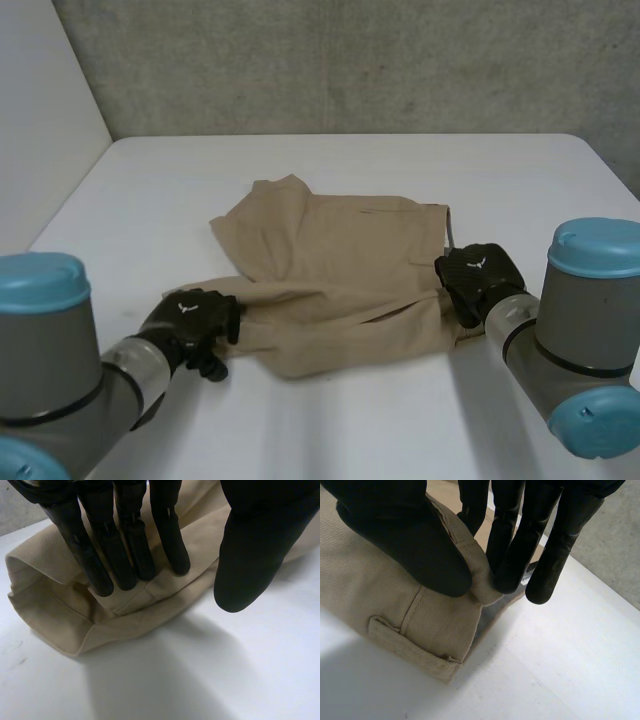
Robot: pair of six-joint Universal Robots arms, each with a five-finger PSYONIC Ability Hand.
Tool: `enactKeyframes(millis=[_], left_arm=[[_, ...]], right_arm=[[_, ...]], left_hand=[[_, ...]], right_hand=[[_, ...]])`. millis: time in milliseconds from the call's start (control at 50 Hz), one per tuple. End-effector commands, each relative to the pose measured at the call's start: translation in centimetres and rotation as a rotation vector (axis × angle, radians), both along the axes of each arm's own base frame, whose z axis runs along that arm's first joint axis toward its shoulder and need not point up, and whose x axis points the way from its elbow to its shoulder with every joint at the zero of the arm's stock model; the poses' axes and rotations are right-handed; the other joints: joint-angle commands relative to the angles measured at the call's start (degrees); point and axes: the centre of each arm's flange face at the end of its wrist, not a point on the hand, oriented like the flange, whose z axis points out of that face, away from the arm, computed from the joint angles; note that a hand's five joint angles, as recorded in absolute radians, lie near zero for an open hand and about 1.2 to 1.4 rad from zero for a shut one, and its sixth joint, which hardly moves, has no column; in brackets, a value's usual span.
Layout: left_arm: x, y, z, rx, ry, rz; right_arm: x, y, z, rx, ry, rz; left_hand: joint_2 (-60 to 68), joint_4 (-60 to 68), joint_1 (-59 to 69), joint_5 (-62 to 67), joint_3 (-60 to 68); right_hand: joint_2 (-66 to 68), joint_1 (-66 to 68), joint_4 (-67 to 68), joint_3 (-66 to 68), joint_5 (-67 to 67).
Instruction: Fold the shorts.
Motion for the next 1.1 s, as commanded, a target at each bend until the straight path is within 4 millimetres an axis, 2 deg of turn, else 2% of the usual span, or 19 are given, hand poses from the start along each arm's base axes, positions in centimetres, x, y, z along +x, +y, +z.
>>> enactKeyframes(millis=[20, 260, 480, 680, 860, 960, 1100], left_arm=[[-0.5, -2.0, -0.1, -0.048, 0.016, 0.017], [-0.5, -3.1, 0.7, -0.149, 0.042, 0.050], [-0.3, -3.8, 0.2, -0.160, 0.033, 0.064], [-0.5, -4.3, 0.8, -0.224, 0.055, 0.065], [-0.6, -4.5, 0.6, -0.230, 0.058, 0.061], [-0.5, -4.5, -0.1, -0.209, 0.048, 0.065], [-0.4, -4.0, 0.1, -0.198, 0.043, 0.062]], right_arm=[[0.0, 0.5, -0.2, 0.010, 0.008, 0.011], [0.2, 0.7, -0.5, 0.017, 0.011, 0.027], [0.2, 0.9, -0.8, 0.024, 0.026, 0.035], [0.5, 1.2, -1.2, 0.021, 0.058, 0.063], [0.5, 1.3, -1.5, 0.028, 0.068, 0.065], [0.5, 1.2, -1.5, 0.027, 0.070, 0.068], [0.5, 1.2, -1.7, 0.030, 0.071, 0.068]], left_hand=[[5.3, 5.4, 5.3, 5.8, 5.4], [5.3, 5.4, 5.3, 5.8, 5.4], [-1.4, -1.4, -1.5, -1.0, -1.3], [-5.1, -5.1, -5.2, -4.7, -5.0], [-8.6, -8.6, -8.7, -8.2, -8.5], [-7.3, -7.3, -7.4, -6.9, -7.2], [-4.4, -4.4, -4.5, -4.0, -4.4]], right_hand=[[12.3, 23.6, 11.7, 12.1, 13.3], [12.3, 23.6, 11.7, 12.1, 13.3], [12.3, 23.6, 11.7, 12.1, 13.3], [12.3, 23.6, 11.7, 12.1, 13.3], [12.3, 23.6, 11.7, 12.1, 13.3], [12.3, 23.6, 11.7, 12.1, 13.3], [12.3, 23.6, 11.7, 12.1, 13.3]])
